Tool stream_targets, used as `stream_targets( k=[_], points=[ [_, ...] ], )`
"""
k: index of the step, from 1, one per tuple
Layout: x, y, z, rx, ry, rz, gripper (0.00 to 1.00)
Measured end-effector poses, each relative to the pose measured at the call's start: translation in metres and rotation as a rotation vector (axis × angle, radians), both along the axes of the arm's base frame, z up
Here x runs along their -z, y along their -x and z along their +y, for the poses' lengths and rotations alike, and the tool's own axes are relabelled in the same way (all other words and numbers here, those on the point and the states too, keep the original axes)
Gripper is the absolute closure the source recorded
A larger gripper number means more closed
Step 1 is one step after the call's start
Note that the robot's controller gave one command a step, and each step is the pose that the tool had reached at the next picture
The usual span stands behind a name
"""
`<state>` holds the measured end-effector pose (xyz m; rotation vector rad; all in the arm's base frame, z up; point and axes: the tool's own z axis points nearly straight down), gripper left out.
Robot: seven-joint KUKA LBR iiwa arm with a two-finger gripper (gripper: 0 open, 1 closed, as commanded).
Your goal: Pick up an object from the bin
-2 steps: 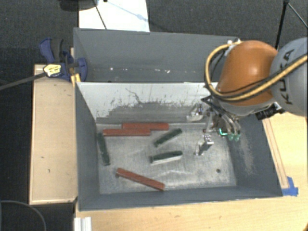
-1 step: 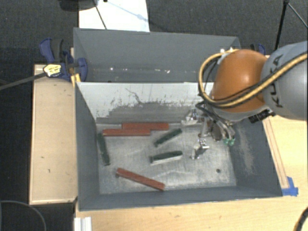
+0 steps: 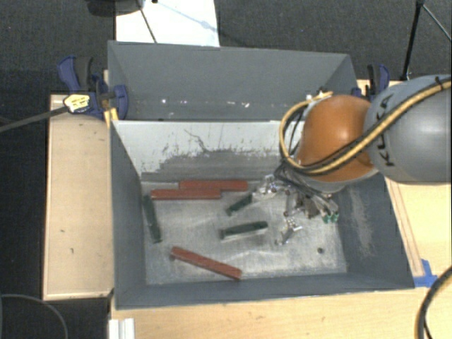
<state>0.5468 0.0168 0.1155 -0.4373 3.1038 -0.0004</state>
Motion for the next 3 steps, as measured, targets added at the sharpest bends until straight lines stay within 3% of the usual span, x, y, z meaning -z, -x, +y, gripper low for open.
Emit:
stream_targets(
  k=[2,3],
  points=[
    [0.031,0.006,-0.005,-0.244,0.0,0.009,0.0],
    [0.039,-0.007,0.046,-0.57,0.002,-0.016,1.0]
  ],
)
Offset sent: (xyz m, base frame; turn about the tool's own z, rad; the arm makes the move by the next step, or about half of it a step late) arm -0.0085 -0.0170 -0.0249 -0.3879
